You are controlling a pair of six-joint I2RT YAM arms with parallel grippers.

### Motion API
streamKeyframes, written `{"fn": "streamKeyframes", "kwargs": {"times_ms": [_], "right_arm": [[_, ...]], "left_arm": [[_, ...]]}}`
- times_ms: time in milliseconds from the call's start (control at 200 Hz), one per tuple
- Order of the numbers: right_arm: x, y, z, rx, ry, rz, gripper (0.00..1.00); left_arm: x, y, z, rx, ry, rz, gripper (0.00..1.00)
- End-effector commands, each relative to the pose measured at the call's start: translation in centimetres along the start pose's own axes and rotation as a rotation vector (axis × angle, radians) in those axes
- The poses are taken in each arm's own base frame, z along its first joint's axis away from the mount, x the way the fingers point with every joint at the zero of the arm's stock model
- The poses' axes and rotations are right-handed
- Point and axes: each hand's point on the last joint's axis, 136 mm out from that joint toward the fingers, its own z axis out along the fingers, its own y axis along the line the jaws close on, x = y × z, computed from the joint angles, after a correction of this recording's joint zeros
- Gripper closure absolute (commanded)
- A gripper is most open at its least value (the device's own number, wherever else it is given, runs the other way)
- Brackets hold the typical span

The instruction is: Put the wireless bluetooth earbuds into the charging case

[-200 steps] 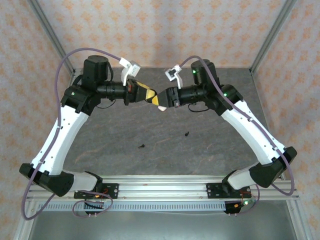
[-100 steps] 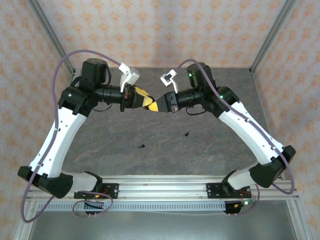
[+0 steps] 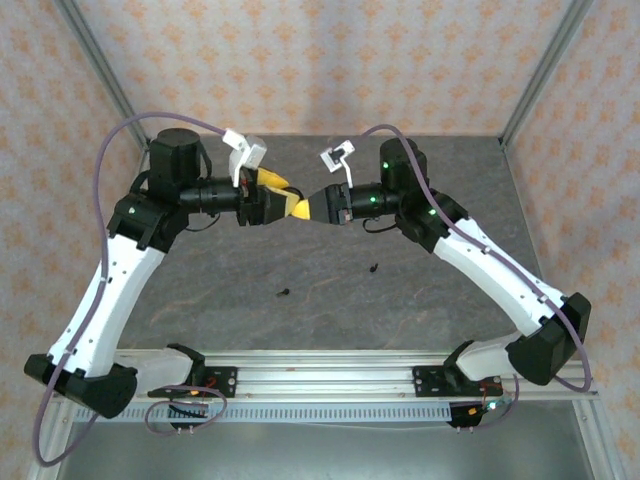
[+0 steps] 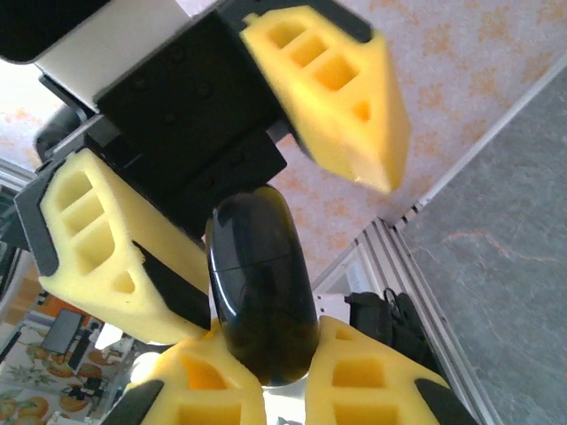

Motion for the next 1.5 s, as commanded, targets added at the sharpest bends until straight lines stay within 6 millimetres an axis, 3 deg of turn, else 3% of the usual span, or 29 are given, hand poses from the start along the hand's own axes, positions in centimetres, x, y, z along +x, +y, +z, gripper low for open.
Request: {"fn": "streamKeyframes", "kwargs": {"times_ms": [0, 215, 435, 991, 1496], "right_arm": [[-3.2, 2.4, -0.7, -0.039, -0.150, -0.100, 0.99], [-4.0, 2.1, -1.1, -0.028, -0.223, -0.115, 0.99], [-4.6, 1.8, -1.3, -0.013, -0.271, -0.114, 0.99], [-4.7, 2.9, -2.0, -0.047, -0.305, -0.107, 0.99], [-4.8, 3.0, -2.0, -0.061, -0.308, -0.103, 0.99]], "left_arm": [[-2.1, -0.8, -0.9, -0.025, -0.119, -0.039, 0.32], [-4.2, 0.6, -2.1, -0.075, -0.265, -0.202, 0.28], [-5.5, -0.1, -2.9, -0.015, -0.386, -0.255, 0.31], [-4.7, 1.4, -1.9, 0.048, -0.456, -0.366, 0.56], [-3.1, 0.5, -0.7, 0.078, -0.376, -0.360, 0.58]]}}
